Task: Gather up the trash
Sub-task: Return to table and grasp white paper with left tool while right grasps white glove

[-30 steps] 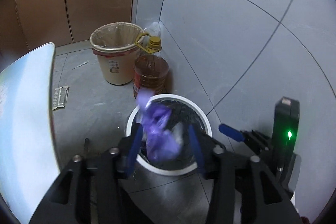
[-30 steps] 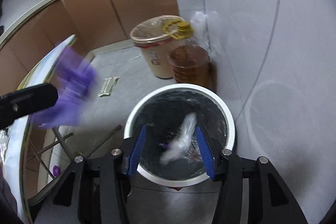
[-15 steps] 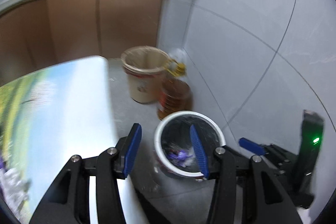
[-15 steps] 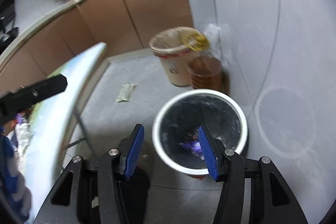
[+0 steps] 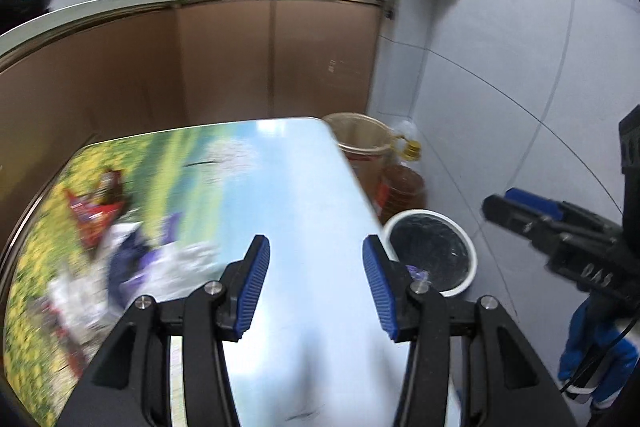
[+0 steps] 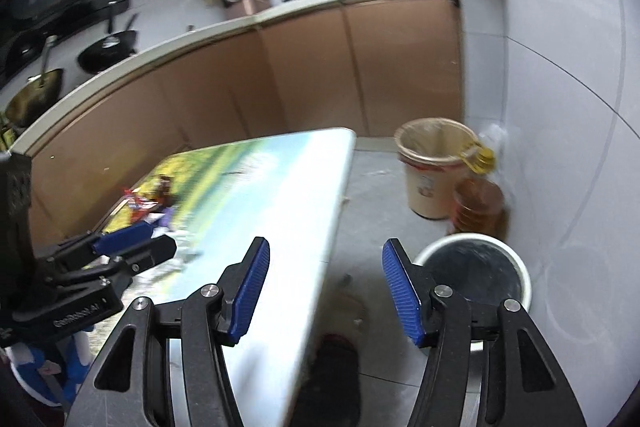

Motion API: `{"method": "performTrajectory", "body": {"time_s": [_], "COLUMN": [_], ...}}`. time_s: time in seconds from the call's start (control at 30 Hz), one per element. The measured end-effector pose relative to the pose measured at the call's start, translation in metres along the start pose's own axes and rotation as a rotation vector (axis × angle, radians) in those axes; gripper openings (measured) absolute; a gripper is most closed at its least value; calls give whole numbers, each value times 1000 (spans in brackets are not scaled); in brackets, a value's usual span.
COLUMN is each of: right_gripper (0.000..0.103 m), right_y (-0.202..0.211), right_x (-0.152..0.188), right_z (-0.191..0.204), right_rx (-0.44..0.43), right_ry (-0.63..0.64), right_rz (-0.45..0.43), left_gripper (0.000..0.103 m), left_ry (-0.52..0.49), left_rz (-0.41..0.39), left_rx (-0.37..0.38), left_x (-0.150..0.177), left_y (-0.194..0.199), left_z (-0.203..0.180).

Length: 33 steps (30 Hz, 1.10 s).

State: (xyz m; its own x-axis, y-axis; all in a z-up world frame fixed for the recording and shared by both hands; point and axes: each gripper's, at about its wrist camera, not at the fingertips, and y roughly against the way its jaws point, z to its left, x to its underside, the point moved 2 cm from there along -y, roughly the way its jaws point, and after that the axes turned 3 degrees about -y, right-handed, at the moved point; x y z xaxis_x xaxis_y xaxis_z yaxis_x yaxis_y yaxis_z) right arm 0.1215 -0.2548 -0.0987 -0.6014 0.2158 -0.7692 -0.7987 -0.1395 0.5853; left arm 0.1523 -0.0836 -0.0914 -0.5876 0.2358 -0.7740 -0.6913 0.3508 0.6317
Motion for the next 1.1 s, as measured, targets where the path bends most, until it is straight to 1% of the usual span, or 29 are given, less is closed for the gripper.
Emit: {"method": "performTrajectory", "body": {"time_s": [0.13, 0.27, 0.4, 0.43, 0.57, 0.63, 0.77, 0.93, 1.03, 1.1], "right_gripper": [59, 60, 61, 62, 63, 63, 64, 64, 63, 63], "right_y": [7, 3, 1, -1, -10, -16, -34, -63, -85, -100], "right_x": [-3, -4, -4, -3, -2, 0, 7, 17, 23, 26], "right_z": [30, 57, 84, 87, 101, 108, 123, 149, 166, 177], "right_rx": [-58, -96, -127, -132, -157, -170, -196, -230, -260, -275], "right_ry": [23, 60, 93, 97, 111, 118, 134, 179, 205, 226], "right_rz": [-2, 7, 15, 17, 35, 49, 90, 152, 192, 218], "left_gripper": [46, 46, 50, 50, 54, 55, 55, 55, 55, 55], "left_ry": [67, 158, 214, 230, 273, 301, 340, 332, 310, 302], "left_rz": [-23, -39, -49, -51, -56, -54, -48, -25, -4, 11], "left_rx": [-39, -93, -152, -177, -232, -248, -257, -251, -218, -183], "left_x": [14, 31, 46, 51, 65, 72, 82, 87, 83, 77], "left_y": [30, 55, 71, 76, 88, 91, 91, 80, 66, 55], "left_z": [40, 95, 139, 153, 185, 201, 224, 233, 232, 231]}}
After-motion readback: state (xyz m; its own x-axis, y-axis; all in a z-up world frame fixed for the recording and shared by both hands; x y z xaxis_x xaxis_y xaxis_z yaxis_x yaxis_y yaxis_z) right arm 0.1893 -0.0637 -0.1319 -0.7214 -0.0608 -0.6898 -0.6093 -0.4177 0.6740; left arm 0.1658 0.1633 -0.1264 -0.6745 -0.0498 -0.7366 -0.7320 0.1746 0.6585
